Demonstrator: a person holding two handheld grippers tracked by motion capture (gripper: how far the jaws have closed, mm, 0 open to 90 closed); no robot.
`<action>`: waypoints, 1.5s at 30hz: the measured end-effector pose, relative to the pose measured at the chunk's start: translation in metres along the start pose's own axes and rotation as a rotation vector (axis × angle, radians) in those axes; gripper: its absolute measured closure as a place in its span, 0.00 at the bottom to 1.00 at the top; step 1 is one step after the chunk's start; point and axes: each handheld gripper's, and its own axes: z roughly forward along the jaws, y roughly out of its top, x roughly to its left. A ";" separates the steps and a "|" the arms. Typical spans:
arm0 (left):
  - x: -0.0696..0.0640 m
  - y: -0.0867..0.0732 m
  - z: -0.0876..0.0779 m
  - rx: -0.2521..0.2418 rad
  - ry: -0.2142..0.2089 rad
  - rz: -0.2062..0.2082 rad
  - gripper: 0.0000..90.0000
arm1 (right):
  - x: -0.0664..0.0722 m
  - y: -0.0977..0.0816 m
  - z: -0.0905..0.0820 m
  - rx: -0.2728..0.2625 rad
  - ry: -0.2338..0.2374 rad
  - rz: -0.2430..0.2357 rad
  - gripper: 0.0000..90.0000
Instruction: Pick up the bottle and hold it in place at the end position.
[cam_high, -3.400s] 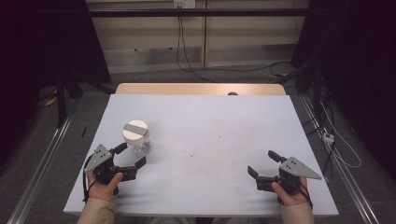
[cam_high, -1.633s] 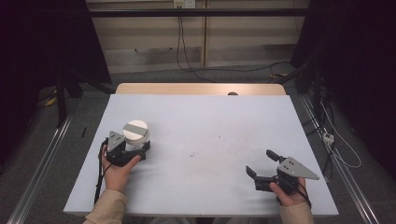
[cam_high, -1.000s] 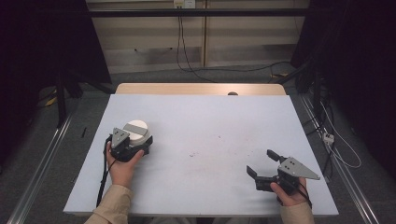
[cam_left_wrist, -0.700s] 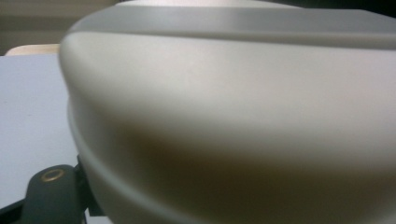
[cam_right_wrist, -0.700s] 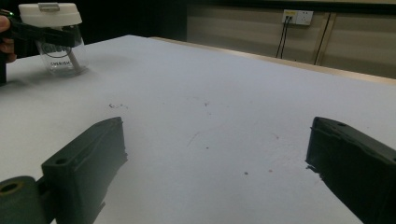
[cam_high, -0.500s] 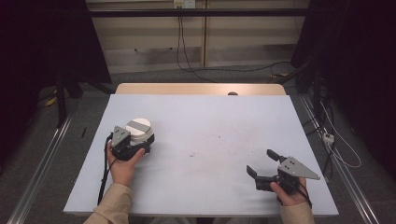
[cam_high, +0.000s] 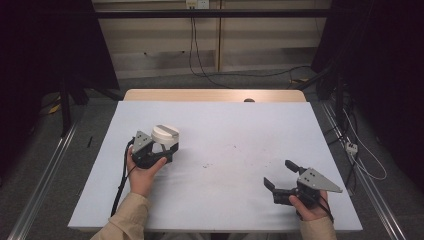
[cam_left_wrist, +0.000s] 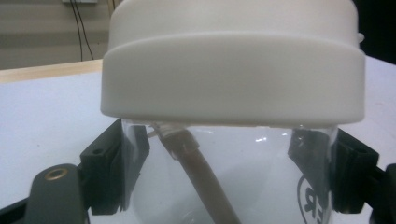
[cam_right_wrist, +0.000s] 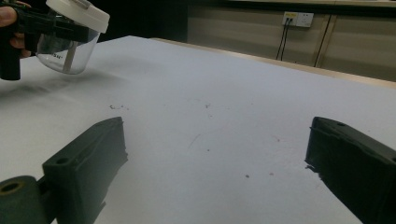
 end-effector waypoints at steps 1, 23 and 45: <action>0.000 0.000 0.000 0.006 0.003 0.005 0.21 | 0.000 0.000 0.000 0.000 0.000 0.000 0.05; -0.010 0.005 0.014 -0.051 -0.058 0.028 0.21 | -0.001 0.000 -0.001 -0.004 -0.007 -0.001 0.05; -0.025 0.014 0.039 -0.090 -0.102 0.057 0.21 | -0.002 0.000 -0.002 -0.008 -0.011 0.003 0.05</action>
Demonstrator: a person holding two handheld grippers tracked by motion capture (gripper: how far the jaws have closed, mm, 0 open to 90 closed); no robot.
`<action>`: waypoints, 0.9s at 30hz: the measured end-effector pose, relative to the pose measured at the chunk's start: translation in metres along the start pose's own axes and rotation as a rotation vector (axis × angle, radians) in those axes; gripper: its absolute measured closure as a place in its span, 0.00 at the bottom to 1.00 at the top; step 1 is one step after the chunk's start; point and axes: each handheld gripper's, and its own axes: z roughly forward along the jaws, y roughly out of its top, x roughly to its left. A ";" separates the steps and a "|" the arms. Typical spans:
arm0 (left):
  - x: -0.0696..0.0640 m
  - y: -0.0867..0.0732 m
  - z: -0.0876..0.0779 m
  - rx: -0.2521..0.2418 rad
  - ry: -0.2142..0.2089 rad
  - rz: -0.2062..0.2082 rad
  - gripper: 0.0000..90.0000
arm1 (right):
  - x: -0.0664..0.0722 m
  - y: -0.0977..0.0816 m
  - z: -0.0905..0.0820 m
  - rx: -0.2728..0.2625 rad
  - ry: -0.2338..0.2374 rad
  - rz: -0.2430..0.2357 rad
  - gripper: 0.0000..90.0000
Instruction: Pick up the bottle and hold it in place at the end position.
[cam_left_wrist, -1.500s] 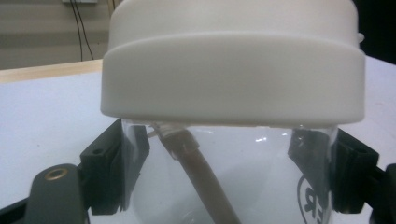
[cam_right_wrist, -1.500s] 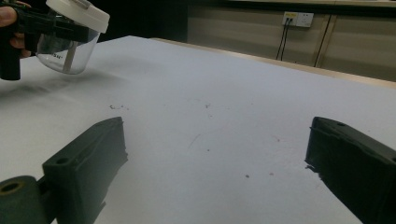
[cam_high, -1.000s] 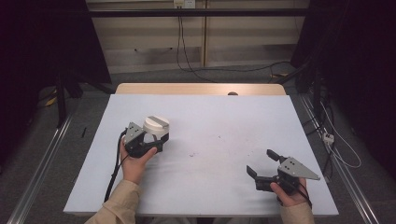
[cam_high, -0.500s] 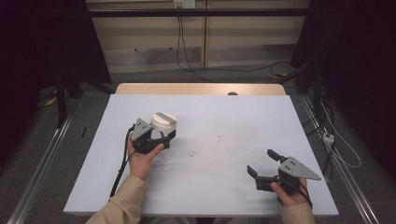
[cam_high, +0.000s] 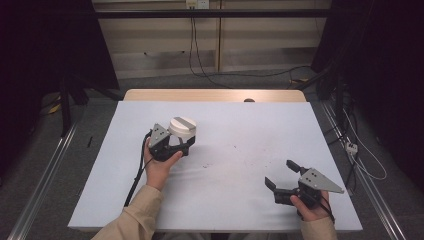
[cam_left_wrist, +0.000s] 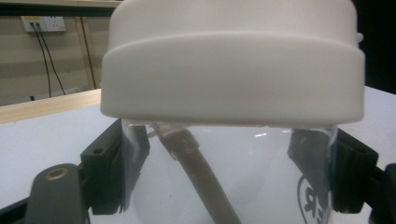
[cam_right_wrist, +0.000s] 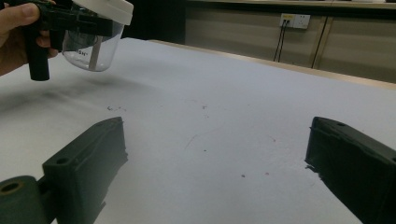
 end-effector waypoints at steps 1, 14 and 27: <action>0.000 0.000 0.000 0.002 0.001 0.001 0.21 | 0.000 0.000 0.000 0.000 0.000 0.000 0.05; -0.006 0.001 0.015 0.012 -0.025 0.005 0.21 | -0.001 0.000 0.000 -0.002 0.000 0.005 0.05; -0.014 0.002 0.032 0.033 -0.047 0.014 0.21 | -0.001 -0.001 0.000 -0.003 -0.001 0.007 0.05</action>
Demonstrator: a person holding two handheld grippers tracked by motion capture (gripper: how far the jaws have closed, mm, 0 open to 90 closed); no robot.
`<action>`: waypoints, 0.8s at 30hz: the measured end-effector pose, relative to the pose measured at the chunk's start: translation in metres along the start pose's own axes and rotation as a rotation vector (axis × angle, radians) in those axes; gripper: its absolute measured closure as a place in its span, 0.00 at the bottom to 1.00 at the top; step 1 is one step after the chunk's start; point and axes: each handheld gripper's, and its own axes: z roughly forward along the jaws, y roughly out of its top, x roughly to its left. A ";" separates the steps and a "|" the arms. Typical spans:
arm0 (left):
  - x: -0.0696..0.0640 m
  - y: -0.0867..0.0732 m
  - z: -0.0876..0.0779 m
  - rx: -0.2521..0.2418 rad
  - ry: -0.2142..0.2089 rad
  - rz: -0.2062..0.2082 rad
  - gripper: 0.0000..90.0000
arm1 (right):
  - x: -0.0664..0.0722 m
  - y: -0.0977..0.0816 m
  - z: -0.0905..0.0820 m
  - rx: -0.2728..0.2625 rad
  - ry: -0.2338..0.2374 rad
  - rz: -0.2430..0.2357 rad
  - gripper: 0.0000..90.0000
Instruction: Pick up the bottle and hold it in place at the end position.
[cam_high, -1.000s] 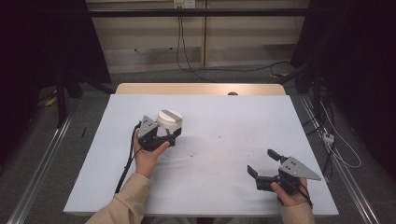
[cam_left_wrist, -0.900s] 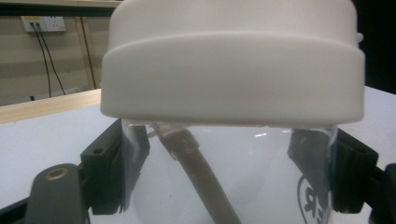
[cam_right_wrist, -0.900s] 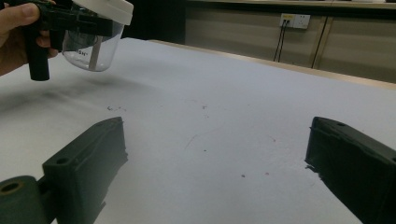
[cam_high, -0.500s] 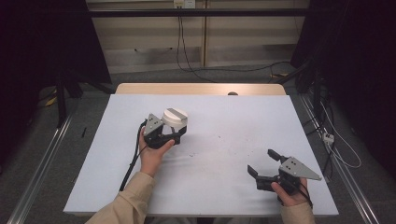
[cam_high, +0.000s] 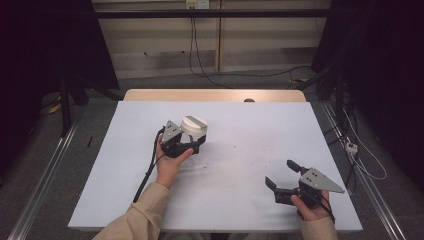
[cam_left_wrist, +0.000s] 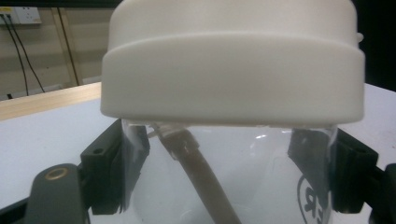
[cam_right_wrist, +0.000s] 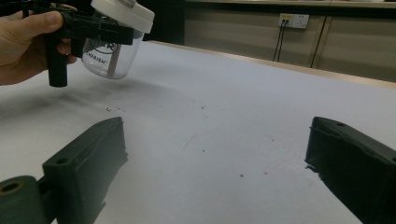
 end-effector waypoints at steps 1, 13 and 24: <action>-0.001 0.001 0.001 -0.005 -0.004 -0.006 0.21 | 0.000 0.000 0.000 -0.001 -0.001 0.000 0.05; -0.013 0.002 0.021 0.009 -0.035 -0.010 0.21 | -0.001 0.000 0.000 -0.002 -0.002 0.003 0.05; -0.023 0.005 0.034 0.022 -0.056 0.007 0.21 | -0.001 0.000 -0.001 -0.003 -0.002 0.006 0.05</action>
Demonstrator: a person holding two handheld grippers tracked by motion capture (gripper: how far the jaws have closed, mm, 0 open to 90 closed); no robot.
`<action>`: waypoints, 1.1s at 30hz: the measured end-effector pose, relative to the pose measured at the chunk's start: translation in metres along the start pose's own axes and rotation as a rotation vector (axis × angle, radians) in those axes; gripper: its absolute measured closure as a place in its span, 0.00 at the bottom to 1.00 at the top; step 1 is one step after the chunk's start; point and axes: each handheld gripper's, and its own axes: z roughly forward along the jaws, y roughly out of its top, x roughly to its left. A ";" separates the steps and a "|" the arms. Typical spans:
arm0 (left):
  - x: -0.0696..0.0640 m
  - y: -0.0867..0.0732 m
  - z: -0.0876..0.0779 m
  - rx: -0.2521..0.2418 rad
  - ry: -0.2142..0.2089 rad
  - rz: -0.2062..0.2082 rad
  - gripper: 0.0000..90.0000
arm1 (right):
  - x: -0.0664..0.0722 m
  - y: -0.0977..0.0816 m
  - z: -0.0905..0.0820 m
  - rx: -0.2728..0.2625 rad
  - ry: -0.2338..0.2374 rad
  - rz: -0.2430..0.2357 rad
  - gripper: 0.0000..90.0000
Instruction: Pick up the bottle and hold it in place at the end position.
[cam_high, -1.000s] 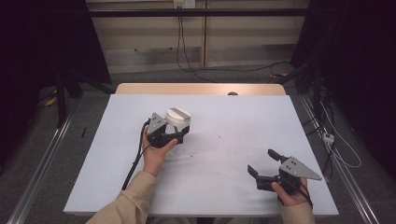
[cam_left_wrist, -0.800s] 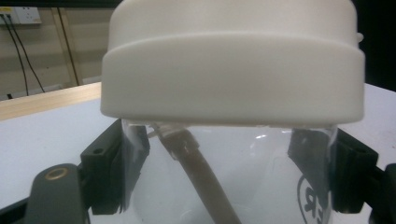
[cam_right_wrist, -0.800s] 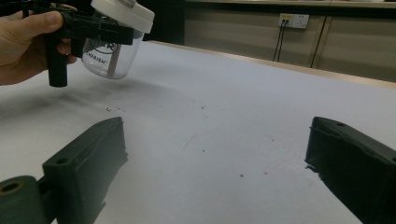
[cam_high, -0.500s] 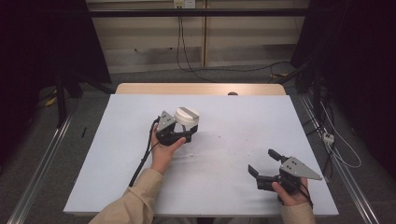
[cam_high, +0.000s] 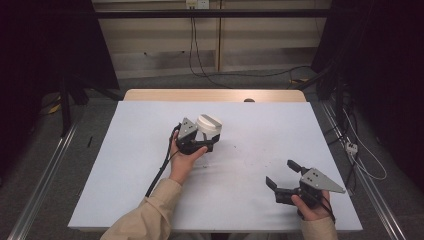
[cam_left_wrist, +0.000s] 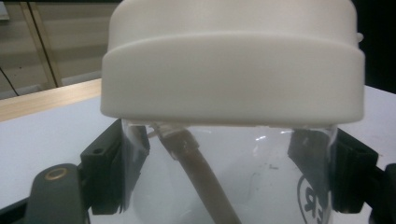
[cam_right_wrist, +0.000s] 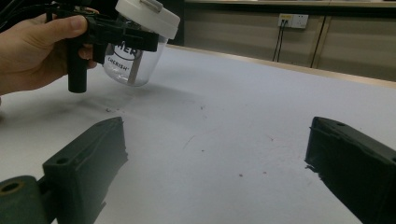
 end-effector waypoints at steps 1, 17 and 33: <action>0.000 0.000 0.001 0.001 -0.001 0.006 0.21 | 0.000 0.000 0.000 -0.001 0.000 0.000 0.05; -0.007 0.000 0.022 0.030 -0.009 0.010 0.21 | 0.000 0.000 0.000 -0.001 0.000 0.002 0.05; -0.013 -0.001 0.044 0.055 -0.002 0.022 0.21 | -0.002 -0.001 -0.001 0.000 0.003 0.008 0.05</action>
